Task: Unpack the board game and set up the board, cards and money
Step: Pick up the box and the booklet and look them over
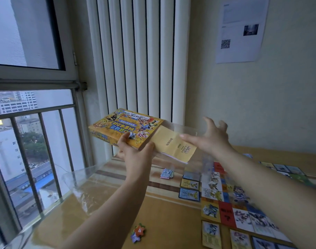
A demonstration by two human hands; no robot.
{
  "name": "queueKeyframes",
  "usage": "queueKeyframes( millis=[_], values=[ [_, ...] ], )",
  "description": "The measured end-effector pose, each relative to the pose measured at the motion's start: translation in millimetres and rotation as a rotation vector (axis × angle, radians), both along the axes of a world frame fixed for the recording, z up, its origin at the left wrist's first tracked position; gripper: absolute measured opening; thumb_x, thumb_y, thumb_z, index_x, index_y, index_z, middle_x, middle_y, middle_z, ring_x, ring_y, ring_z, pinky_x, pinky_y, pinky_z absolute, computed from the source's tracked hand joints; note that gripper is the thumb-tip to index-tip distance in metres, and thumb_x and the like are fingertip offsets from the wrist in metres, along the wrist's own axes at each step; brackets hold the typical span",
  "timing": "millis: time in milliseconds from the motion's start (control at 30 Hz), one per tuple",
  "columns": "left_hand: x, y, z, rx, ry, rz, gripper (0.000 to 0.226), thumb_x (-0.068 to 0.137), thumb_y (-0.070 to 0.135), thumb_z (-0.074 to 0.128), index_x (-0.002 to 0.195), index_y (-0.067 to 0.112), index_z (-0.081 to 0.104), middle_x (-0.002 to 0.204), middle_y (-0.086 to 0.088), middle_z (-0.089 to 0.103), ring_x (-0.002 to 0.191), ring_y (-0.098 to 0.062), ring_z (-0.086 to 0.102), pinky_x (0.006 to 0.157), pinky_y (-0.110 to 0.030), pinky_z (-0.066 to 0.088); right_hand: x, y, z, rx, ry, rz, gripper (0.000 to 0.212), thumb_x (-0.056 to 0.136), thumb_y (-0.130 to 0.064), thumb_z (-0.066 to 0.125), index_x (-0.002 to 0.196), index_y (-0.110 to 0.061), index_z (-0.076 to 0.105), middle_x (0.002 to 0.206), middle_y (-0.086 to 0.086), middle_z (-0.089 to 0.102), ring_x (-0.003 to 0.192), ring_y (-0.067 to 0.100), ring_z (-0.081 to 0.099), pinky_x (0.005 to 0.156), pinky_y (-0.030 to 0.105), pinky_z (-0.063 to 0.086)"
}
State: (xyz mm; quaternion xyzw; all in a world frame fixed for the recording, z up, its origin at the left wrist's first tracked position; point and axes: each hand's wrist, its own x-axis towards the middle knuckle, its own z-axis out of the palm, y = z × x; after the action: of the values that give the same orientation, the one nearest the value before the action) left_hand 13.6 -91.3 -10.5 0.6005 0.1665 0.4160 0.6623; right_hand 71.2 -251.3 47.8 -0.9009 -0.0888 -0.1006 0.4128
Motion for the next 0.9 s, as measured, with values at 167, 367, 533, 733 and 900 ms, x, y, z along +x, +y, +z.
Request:
queueKeyframes(
  millis=[167,367,533,733,900],
  values=[
    [-4,-11,3,0.036,-0.031,-0.087,0.062,0.070,0.017,0.069,0.110,0.051,0.036,0.132,-0.008,0.033,0.097,-0.004,0.050,0.094,-0.043,0.050,15,11,19,-0.372,0.150,0.159,0.087,0.055,-0.082,0.062,0.117,-0.021,0.058,0.118,0.000,0.063,0.108,0.022,0.059,0.095,0.040,0.045],
    [-4,-12,-5,0.063,-0.063,-0.157,0.064,0.050,0.039,0.066,0.099,0.068,0.038,0.134,-0.007,0.038,0.116,-0.026,0.053,0.095,-0.050,0.048,17,19,23,-0.253,0.375,0.280,0.068,0.071,-0.062,0.068,0.111,-0.008,0.062,0.097,0.005,0.066,0.066,0.014,0.060,0.054,0.024,0.045],
    [-6,-17,-9,0.166,-0.075,-0.163,0.063,0.080,0.011,0.067,0.121,0.045,0.034,0.130,-0.001,0.027,0.106,-0.009,0.052,0.097,-0.036,0.048,20,21,18,-0.144,0.367,0.241,0.068,0.066,-0.061,0.074,0.107,-0.009,0.063,0.080,0.002,0.066,0.057,0.012,0.062,0.040,0.018,0.043],
    [-4,-13,-12,0.118,-0.072,-0.179,0.062,0.075,0.021,0.071,0.110,0.059,0.036,0.129,0.001,0.029,0.112,-0.017,0.054,0.094,-0.042,0.050,21,19,15,-0.219,0.334,0.245,0.074,0.071,-0.073,0.057,0.105,-0.008,0.060,0.086,0.005,0.064,0.066,0.017,0.060,0.054,0.026,0.044],
    [4,-7,-13,-0.018,-0.041,-0.184,0.068,0.045,0.043,0.075,0.093,0.072,0.037,0.123,0.006,0.033,0.114,-0.024,0.054,0.092,-0.047,0.050,20,18,21,-0.325,0.254,0.260,0.070,0.074,-0.070,0.058,0.104,-0.007,0.061,0.090,0.006,0.066,0.076,0.020,0.062,0.057,0.026,0.044]
  ],
)
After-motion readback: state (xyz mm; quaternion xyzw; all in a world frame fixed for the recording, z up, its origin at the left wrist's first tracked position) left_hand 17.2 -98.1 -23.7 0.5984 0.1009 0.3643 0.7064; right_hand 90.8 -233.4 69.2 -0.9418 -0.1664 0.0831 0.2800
